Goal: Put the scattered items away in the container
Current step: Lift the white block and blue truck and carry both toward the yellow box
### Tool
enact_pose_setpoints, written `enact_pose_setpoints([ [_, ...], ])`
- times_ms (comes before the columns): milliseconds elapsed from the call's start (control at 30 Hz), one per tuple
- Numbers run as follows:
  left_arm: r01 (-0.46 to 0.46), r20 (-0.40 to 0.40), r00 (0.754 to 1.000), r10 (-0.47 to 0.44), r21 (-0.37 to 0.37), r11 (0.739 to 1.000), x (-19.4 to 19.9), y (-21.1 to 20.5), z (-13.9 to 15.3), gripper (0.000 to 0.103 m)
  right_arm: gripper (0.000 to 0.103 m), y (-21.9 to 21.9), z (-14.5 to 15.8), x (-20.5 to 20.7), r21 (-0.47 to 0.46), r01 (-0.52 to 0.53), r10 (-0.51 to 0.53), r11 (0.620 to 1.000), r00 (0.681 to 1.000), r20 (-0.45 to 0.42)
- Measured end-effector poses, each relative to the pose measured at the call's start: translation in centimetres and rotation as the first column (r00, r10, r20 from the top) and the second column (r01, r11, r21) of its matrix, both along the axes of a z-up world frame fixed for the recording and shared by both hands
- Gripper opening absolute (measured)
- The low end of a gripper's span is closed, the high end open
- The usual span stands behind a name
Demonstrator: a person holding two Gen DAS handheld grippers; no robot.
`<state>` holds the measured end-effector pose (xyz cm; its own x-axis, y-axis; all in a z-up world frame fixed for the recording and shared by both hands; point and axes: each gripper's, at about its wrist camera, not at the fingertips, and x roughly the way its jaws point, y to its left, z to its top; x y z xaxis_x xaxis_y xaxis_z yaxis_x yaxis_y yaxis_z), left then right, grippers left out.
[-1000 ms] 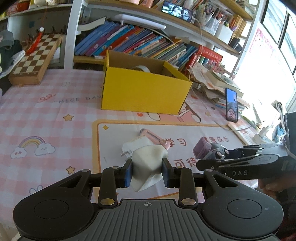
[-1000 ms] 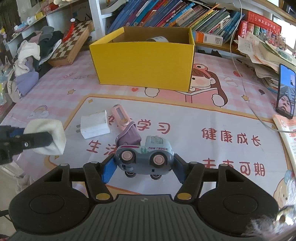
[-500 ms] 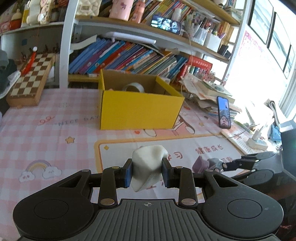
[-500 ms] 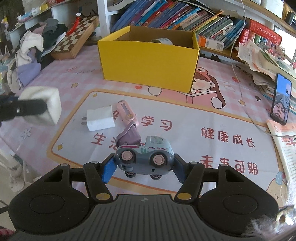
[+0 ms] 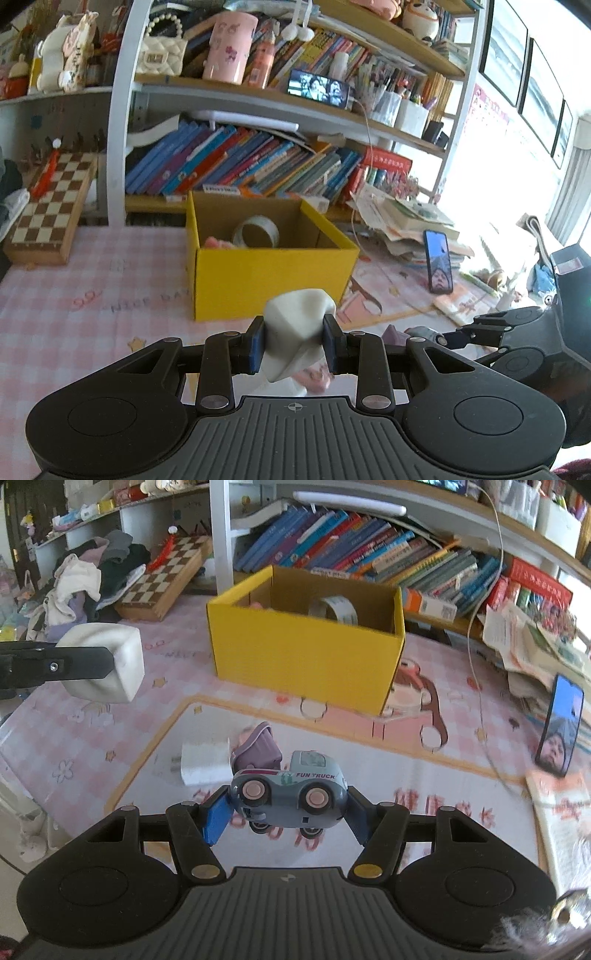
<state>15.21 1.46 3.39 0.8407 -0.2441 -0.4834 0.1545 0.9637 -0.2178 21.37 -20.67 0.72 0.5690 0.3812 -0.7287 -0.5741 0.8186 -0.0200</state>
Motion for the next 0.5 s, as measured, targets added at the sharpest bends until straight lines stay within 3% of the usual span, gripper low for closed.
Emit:
enact_pose_setpoints([
  [500, -0.019, 0.055, 0.998, 0.016, 0.041, 0.999, 6.9, -0.4, 2.0, 0.03, 0.062, 2.5, 4.0, 8.7, 0.019, -0.137, 0.136, 0.99, 0.989, 0.059],
])
